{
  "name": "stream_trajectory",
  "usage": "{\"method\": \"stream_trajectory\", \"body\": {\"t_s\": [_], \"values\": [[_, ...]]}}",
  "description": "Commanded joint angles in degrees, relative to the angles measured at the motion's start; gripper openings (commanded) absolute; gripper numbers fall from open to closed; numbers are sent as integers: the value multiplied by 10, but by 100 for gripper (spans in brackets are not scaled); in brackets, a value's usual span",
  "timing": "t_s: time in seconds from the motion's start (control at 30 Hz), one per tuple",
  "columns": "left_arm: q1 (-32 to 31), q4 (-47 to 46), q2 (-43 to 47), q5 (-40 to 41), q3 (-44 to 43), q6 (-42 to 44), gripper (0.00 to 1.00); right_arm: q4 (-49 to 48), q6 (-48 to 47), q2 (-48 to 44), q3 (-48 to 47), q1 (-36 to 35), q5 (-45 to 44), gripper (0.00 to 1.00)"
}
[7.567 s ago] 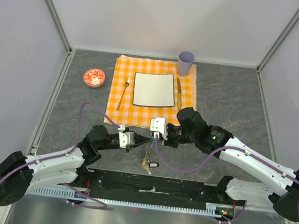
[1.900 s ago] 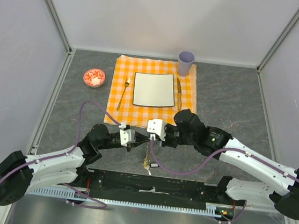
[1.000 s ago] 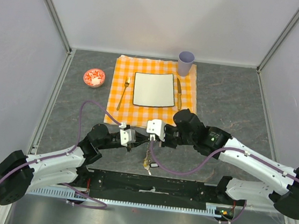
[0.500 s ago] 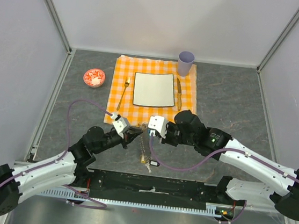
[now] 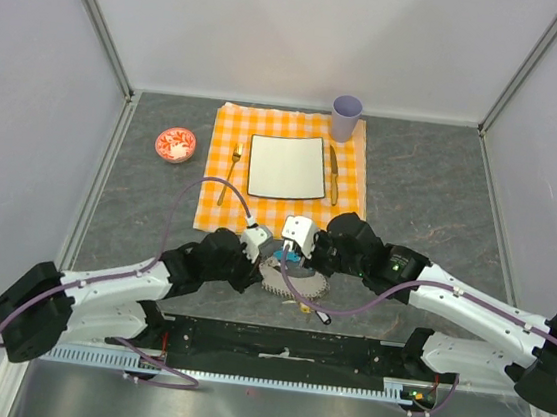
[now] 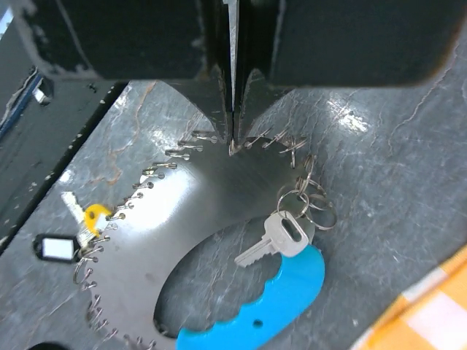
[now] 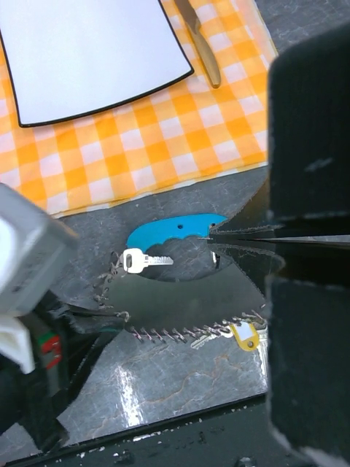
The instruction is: Put the keys on the keyring
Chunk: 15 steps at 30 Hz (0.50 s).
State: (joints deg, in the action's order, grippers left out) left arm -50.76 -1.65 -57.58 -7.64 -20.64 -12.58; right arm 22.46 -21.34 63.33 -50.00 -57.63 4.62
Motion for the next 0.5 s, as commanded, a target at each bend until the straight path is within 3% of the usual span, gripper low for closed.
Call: {"method": "stream_trajectory", "body": {"t_s": [0.0, 0.33, 0.47], "values": [[-5, 11, -74, -16, -56, -5, 2, -30, 15, -4, 5, 2, -25, 0], [-7, 59, -126, 69, -100, -31, 2, -48, 37, 14, 11, 27, -36, 0], [-6, 97, -140, 105, -119, -86, 5, -56, 46, 12, 14, 34, -43, 0]]}}
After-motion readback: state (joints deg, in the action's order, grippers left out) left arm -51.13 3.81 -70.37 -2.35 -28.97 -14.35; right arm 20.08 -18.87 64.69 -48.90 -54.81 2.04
